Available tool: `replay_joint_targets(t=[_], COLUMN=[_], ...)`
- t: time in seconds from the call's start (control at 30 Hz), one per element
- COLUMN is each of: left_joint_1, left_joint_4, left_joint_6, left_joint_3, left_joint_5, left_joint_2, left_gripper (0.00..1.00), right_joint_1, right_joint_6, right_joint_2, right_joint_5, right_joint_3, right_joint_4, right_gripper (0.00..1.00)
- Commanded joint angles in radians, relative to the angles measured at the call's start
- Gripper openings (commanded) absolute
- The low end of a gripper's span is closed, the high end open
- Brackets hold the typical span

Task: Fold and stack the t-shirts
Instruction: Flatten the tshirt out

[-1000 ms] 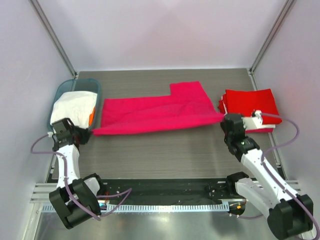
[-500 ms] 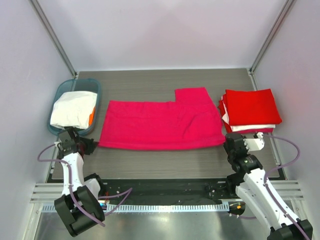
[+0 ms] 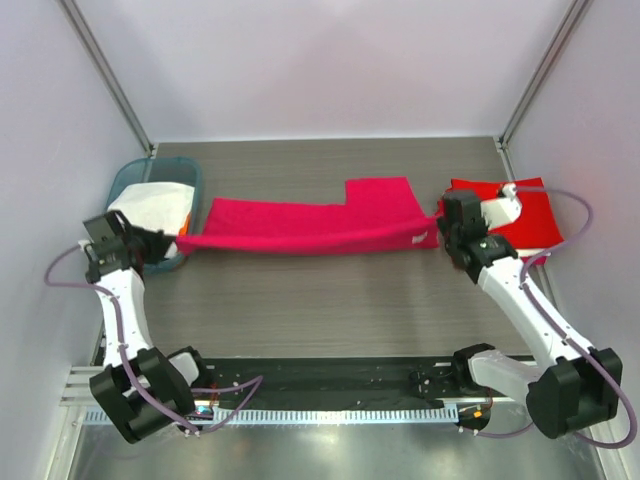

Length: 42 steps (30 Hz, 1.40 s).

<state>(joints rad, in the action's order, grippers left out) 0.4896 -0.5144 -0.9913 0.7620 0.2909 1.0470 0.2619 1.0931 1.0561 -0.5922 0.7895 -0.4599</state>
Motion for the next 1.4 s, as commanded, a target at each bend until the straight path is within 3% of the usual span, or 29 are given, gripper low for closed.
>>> replay_joint_targets(t=[0.0,0.2,0.43,0.63,0.9,1.07,1.17,1.37], left_joint_1=[0.010,0.010,0.010,0.010,-0.011,-0.132,-0.157,-0.160], left_joint_4=[-0.002,-0.124,-0.159,-0.119,-0.012,0.074,0.128,0.117], left_joint_6=[-0.030,-0.037,-0.105,-0.132,-0.147,-0.152,-0.182,-0.224], left_joint_3=[0.216,0.560,0.709,0.767,0.639,0.620,0.684,1.054], left_joint_5=[0.020,0.088,0.119,0.108,0.100,0.022,0.016,0.031], left_joint_2=[0.018,-0.031,-0.082,-0.027,0.084,0.215,0.309,0.585], left_gripper=[0.00,0.00,0.00,0.00,0.00,0.00,0.00,0.00], right_joint_1=[-0.006,-0.006,-0.006,-0.006,-0.019,-0.104,-0.176,-0.250], right_joint_6=[-0.117,-0.216,-0.291,-0.349,-0.251,-0.150,-0.090,-0.075], right_joint_2=[0.008,-0.091,-0.172,-0.125,0.066,0.205,0.323,0.611], right_joint_5=[-0.075,-0.040,-0.054,-0.104,-0.113,0.055,0.171,0.374], right_joint_3=[0.226,0.493,0.615,0.711,0.709,0.728,0.798,1.164], right_joint_4=[0.076,0.047,-0.005,-0.011,0.029,0.102,0.141,0.156], right_gripper=[0.01,0.01,0.01,0.01,0.01,0.01,0.01,0.01])
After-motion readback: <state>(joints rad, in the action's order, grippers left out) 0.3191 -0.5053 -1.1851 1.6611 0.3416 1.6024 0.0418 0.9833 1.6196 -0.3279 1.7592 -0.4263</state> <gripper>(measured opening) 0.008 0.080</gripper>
